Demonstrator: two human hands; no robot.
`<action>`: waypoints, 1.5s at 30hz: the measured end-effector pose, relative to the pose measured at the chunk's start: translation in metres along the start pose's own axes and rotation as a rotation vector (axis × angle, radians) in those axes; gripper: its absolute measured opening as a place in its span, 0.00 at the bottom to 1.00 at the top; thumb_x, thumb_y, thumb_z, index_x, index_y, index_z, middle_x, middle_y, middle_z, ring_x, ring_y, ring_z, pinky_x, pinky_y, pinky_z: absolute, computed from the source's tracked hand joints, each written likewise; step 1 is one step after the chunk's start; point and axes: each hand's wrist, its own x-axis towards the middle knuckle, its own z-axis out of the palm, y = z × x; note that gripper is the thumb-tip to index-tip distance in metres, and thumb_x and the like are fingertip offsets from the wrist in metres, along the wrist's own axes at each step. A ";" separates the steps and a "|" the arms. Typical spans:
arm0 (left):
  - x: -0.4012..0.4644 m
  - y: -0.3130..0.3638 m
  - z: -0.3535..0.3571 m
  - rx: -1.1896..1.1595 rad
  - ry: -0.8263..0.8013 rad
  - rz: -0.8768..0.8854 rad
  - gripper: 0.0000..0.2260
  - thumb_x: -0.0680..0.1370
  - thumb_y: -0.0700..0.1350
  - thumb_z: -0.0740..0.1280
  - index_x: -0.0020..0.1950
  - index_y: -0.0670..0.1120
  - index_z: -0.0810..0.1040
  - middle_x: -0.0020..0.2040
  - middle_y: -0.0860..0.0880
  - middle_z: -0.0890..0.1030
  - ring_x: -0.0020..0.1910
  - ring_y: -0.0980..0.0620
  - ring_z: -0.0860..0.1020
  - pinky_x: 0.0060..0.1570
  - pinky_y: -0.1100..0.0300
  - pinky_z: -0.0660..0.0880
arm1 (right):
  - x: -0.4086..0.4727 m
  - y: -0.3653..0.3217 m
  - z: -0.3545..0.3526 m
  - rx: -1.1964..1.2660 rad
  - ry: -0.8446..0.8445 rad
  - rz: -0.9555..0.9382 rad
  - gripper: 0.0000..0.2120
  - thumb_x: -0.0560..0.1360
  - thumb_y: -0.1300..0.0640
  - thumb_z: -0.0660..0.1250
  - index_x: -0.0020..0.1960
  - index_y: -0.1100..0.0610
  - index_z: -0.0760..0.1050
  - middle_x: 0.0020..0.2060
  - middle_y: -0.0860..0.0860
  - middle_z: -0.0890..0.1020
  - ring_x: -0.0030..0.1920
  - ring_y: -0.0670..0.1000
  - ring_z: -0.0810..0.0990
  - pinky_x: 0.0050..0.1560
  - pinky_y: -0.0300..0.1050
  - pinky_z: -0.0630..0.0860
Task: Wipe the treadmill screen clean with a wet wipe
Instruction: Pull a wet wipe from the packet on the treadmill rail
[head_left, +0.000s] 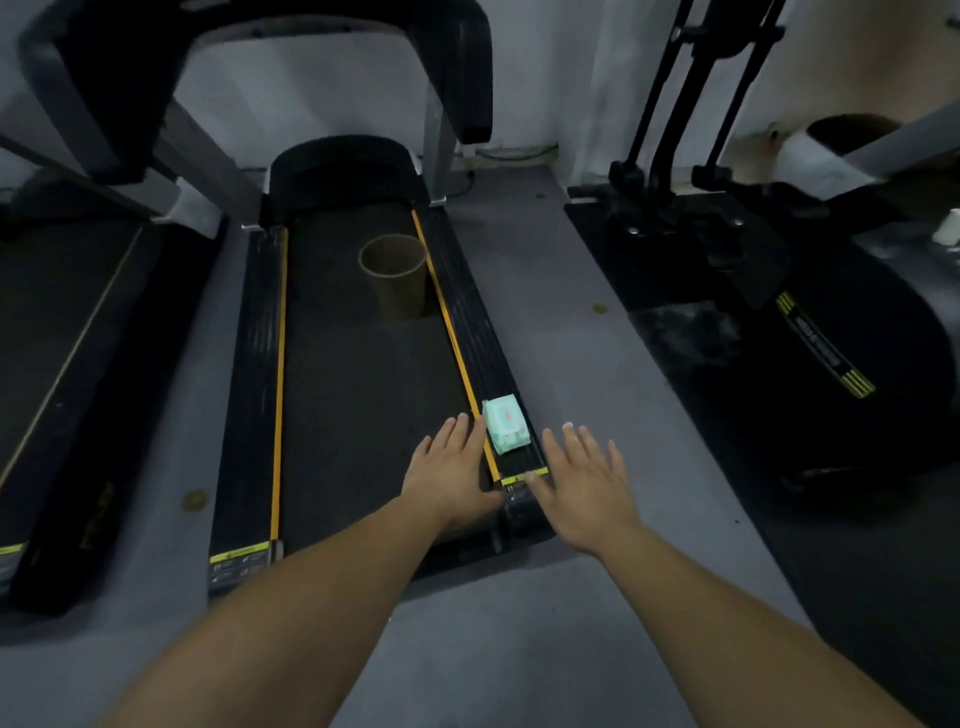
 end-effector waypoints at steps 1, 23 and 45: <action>0.022 -0.003 0.002 0.005 -0.019 -0.005 0.49 0.76 0.66 0.65 0.83 0.49 0.37 0.84 0.46 0.40 0.82 0.49 0.40 0.80 0.44 0.46 | 0.022 0.007 0.006 -0.005 -0.017 -0.006 0.33 0.84 0.37 0.47 0.83 0.51 0.46 0.83 0.54 0.50 0.83 0.55 0.44 0.81 0.61 0.42; 0.460 -0.149 0.274 -0.139 -0.171 -0.143 0.57 0.71 0.66 0.73 0.82 0.52 0.33 0.84 0.44 0.42 0.82 0.46 0.45 0.78 0.44 0.50 | 0.453 0.107 0.344 0.252 -0.180 0.142 0.29 0.82 0.43 0.61 0.77 0.55 0.62 0.66 0.56 0.75 0.63 0.57 0.74 0.58 0.52 0.75; 0.526 -0.172 0.349 -0.159 -0.205 -0.052 0.61 0.68 0.68 0.76 0.83 0.51 0.35 0.84 0.47 0.39 0.82 0.48 0.44 0.78 0.46 0.49 | 0.510 0.132 0.401 0.533 -0.009 0.246 0.16 0.80 0.48 0.62 0.64 0.53 0.78 0.48 0.54 0.83 0.48 0.57 0.81 0.46 0.50 0.77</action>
